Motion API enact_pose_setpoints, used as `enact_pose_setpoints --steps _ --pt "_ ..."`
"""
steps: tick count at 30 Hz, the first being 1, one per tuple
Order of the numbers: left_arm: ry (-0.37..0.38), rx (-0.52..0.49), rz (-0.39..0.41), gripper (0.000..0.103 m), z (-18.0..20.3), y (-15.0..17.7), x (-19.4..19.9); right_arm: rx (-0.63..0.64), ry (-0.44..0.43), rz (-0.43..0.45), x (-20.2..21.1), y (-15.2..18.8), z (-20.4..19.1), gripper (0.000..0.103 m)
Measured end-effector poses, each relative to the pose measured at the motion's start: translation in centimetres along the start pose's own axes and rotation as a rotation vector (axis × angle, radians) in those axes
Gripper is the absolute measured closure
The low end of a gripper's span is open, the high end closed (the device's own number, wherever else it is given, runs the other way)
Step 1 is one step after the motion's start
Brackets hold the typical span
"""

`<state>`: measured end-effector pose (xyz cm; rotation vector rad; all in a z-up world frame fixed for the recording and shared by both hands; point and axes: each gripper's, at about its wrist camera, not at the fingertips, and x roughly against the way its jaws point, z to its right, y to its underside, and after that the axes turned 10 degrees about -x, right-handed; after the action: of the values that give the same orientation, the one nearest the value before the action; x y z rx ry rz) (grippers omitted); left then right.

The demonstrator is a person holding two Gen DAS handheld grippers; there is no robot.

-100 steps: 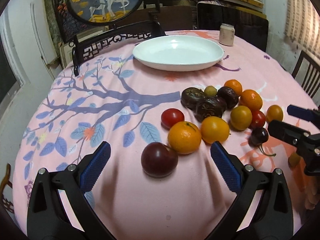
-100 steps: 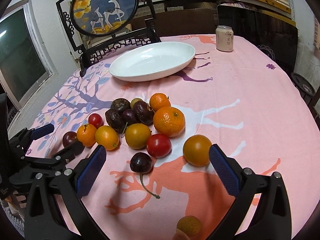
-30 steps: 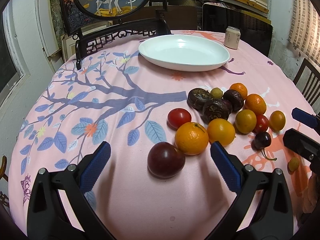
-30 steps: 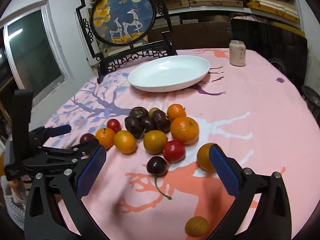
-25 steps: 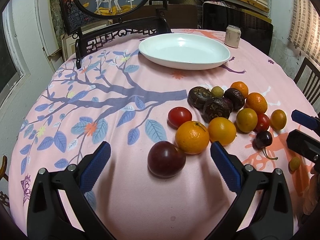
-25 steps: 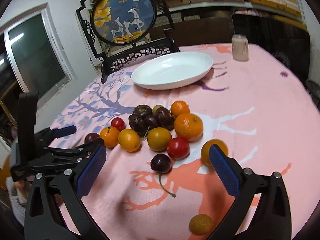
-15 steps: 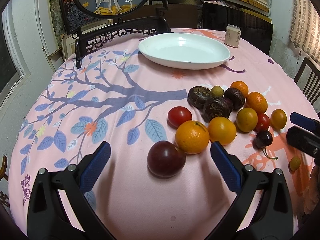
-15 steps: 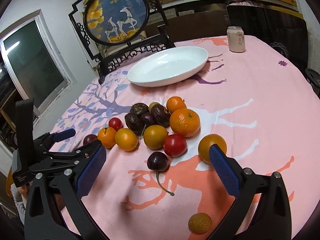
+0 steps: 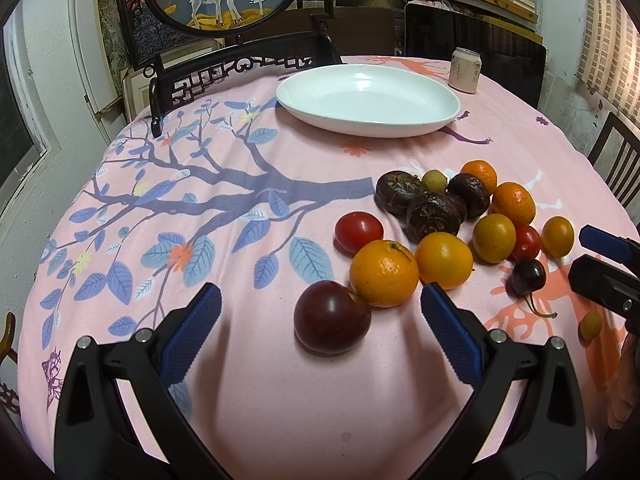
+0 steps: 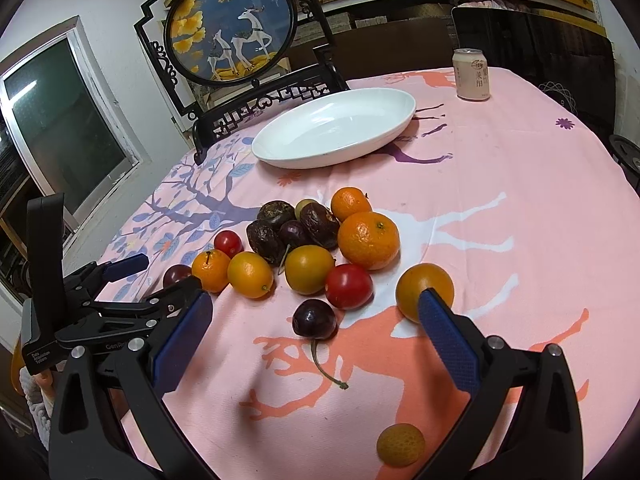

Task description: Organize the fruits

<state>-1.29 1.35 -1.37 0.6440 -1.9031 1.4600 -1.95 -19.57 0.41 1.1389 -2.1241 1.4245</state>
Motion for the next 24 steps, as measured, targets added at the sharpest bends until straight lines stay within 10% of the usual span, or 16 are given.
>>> enact_pose_setpoints --steps 24 --pt "-0.02 -0.023 -0.029 0.002 0.32 0.15 -0.62 0.028 0.06 -0.027 -0.97 0.41 -0.31 0.001"
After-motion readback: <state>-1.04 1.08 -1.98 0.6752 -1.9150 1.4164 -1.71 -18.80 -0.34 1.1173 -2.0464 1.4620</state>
